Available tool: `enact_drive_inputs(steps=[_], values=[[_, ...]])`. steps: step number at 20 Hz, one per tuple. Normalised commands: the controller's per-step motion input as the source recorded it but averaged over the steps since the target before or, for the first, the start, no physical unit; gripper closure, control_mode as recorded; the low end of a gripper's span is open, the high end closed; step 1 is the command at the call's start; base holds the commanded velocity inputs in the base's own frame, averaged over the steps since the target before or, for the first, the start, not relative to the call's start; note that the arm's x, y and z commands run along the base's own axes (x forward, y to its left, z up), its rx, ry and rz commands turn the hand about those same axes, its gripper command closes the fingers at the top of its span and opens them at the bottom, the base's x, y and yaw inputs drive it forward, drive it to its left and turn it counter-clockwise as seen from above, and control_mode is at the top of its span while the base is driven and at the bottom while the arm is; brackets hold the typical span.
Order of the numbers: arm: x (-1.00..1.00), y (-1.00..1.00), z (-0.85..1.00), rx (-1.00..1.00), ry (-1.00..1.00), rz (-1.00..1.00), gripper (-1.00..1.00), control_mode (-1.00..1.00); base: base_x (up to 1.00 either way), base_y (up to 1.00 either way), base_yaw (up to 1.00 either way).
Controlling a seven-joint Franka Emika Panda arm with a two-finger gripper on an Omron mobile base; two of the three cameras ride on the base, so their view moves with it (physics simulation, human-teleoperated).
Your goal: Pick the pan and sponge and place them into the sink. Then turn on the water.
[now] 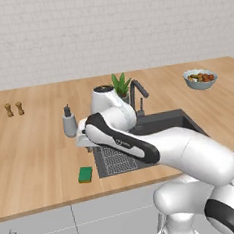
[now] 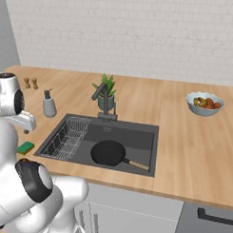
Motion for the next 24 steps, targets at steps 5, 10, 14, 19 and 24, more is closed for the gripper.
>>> enact_drive_inputs(steps=[5, 10, 14, 19, 24], values=[[0.14, 0.31, -0.46, 0.0, 0.0, 0.0, -1.0, -1.0, 0.0, 0.0, 0.0], [0.23, 0.24, -0.42, -0.03, 0.0, 0.0, -1.0, -1.0, 0.0, 0.0, 0.0], [0.24, 0.17, -0.35, -0.03, 0.0, 0.0, -1.0, -1.0, 0.0, 0.0, 0.0], [0.22, 0.13, -0.33, -0.01, 0.0, 0.0, -1.0, -1.0, 0.0, 0.0, 0.0], [0.24, 0.17, -0.31, -0.02, 0.0, 0.0, -1.0, -1.0, 0.0, 0.0, 0.0]])
